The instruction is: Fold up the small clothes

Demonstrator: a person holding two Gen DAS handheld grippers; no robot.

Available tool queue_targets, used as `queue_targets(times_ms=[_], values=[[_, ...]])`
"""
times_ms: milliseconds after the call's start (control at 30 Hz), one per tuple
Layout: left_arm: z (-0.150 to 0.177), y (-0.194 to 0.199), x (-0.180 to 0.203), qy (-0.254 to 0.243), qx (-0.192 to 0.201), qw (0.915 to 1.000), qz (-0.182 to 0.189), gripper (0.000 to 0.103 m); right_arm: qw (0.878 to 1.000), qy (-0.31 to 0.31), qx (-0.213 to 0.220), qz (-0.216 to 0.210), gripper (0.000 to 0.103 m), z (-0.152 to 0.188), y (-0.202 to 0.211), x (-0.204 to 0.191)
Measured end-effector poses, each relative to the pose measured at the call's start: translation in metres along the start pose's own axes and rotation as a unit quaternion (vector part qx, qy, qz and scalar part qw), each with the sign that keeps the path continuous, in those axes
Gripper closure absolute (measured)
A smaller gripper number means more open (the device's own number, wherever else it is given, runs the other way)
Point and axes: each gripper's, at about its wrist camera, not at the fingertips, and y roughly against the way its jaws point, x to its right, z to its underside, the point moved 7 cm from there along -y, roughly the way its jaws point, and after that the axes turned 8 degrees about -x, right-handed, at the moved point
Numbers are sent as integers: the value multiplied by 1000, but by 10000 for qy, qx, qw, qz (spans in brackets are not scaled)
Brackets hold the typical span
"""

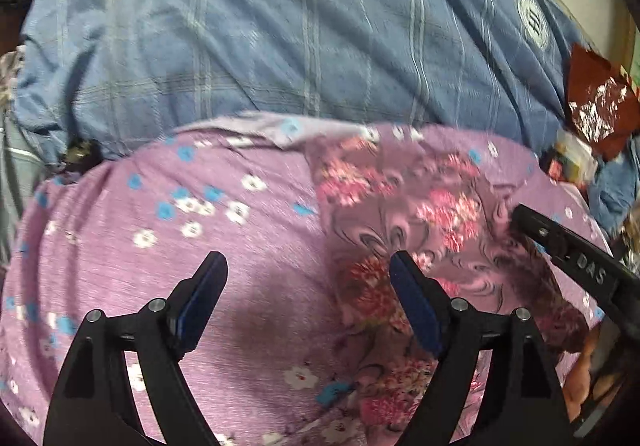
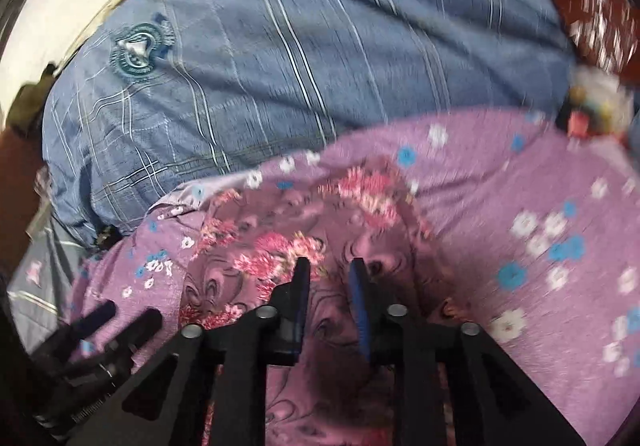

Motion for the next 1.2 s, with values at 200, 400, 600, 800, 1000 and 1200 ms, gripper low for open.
queue_targets(times_ms=[200,400,600,800,1000,1200], values=[[-3,7,-2,-33,159,9999,-49,19,9949,454,370,820,78,-5,19,-5],[-1,4,11,-162,141,9998,-33,19,9932,362,378,1043,78,-8,21,10],[1,1,16,-189,106,9997,-63,19,9918,326,446,1157,78,-7,24,18],[-1,7,8,-133,210,9996,-94,19,9928,459,524,977,78,-7,27,-2],[-1,13,-15,15,244,9995,-209,19,9895,828,692,962,78,-5,30,-38],[-1,17,-35,54,293,9990,-332,19,9877,988,742,962,78,-4,27,-56]])
